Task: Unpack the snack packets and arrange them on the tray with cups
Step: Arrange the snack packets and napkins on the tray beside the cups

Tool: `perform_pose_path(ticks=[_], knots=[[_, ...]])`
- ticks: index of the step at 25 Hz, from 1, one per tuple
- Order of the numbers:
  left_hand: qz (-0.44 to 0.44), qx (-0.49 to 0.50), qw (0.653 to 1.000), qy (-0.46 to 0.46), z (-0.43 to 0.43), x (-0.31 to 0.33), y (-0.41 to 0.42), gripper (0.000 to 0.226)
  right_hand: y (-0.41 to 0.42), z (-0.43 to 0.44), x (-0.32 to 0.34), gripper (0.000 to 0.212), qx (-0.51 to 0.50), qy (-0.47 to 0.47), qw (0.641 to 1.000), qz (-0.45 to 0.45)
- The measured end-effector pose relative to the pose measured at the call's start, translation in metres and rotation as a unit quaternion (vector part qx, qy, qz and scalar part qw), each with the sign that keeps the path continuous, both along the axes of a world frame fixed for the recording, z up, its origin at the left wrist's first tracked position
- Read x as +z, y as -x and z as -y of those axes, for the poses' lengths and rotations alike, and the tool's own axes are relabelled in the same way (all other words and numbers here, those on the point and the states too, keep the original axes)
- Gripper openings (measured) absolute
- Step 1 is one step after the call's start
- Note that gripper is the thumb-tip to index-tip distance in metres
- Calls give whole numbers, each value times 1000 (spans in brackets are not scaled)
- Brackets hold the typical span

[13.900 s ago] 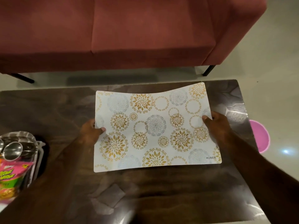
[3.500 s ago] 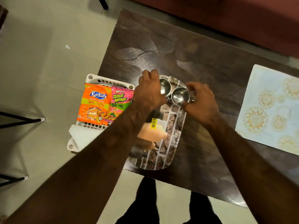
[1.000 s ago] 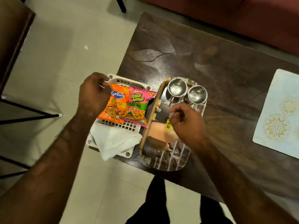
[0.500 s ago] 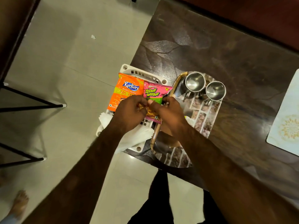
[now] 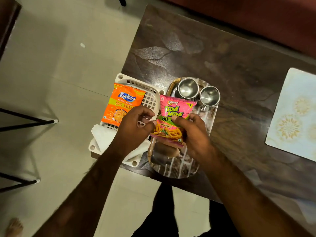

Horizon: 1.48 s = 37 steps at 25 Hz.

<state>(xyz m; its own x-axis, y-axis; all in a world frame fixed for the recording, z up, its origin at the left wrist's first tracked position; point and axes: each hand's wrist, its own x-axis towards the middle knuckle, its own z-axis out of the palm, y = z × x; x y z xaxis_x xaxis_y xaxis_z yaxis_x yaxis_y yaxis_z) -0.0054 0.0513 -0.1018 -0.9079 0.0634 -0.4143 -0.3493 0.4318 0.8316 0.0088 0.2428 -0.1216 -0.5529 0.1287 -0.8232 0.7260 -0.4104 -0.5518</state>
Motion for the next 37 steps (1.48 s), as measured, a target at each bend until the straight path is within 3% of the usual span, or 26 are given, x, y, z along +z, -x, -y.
perform_pose_path(ticks=[4,9,15,20,24,26,29,37], knots=[[3,-45,999,5,-20,-4,6,19,-23,-43,-7,40,10,-6,999,35],[0,10,999,42,-1,-5,21,17,-44,-73,-13,37,1,-23,995,92],[-21,105,980,170,48,1,41,22,-34,-76,-18,33,59,-185,979,65],[38,84,940,329,77,-12,55,60,-26,-79,-21,48,62,-251,963,78],[138,48,931,335,72,-29,63,85,-22,-81,-16,64,45,-276,957,71],[132,26,927,350,69,-35,63,81,-24,-80,-4,68,32,-367,928,61],[90,18,921,379,71,-40,60,73,-29,-77,14,58,61,-473,879,12],[75,23,916,393,71,-31,55,53,-41,-51,23,38,173,-454,870,-87]])
